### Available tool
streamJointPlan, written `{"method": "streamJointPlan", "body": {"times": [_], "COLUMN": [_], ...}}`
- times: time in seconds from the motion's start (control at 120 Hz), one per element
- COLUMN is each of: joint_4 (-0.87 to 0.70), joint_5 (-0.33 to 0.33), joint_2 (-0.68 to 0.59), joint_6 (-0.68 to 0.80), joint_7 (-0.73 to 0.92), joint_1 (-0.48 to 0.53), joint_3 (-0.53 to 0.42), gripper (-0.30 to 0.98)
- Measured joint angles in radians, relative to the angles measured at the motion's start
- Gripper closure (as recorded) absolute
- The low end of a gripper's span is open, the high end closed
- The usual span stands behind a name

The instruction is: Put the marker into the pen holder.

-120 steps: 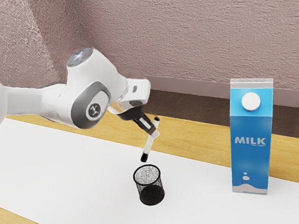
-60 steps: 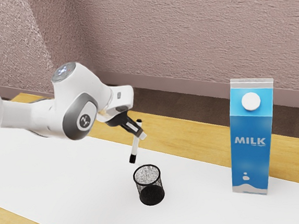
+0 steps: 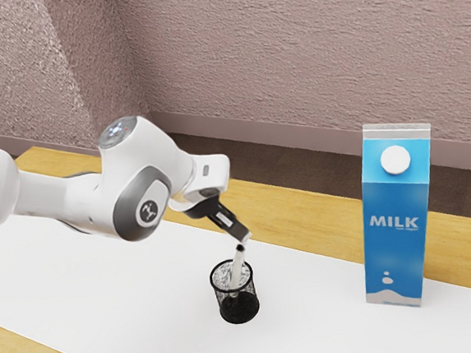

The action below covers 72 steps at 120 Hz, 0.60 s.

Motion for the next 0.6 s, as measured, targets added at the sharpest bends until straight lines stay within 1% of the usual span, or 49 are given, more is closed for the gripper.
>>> {"method": "streamJointPlan", "body": {"times": [0.075,0.108,0.125,0.225,0.267,0.308,0.367,0.433,0.508,0.6], "joint_4": [0.017,0.066,0.105,0.466,0.591,0.667,0.724,0.746,0.752,0.801], "joint_5": [-0.001,0.001,0.013,0.155,0.196,0.226,0.254,0.272,0.284,0.292], "joint_2": [0.004,0.018,0.03,0.112,0.155,0.184,0.206,0.212,0.177,0.158], "joint_6": [-0.012,-0.067,-0.107,-0.425,-0.541,-0.637,-0.747,-0.84,-0.917,-1.007], "joint_7": [0.006,0.004,-0.001,-0.055,-0.081,-0.105,-0.136,-0.168,-0.199,-0.231], "joint_1": [0.005,-0.01,-0.024,-0.068,-0.046,-0.003,0.027,0.025,0.024,0.021], "joint_3": [0.003,0.023,0.04,0.121,0.155,0.181,0.206,0.224,0.243,0.265], "gripper": [0.27,0.23,0.21,0.13,0.11,0.09,0.07,0.05,0.03,0.02]}}
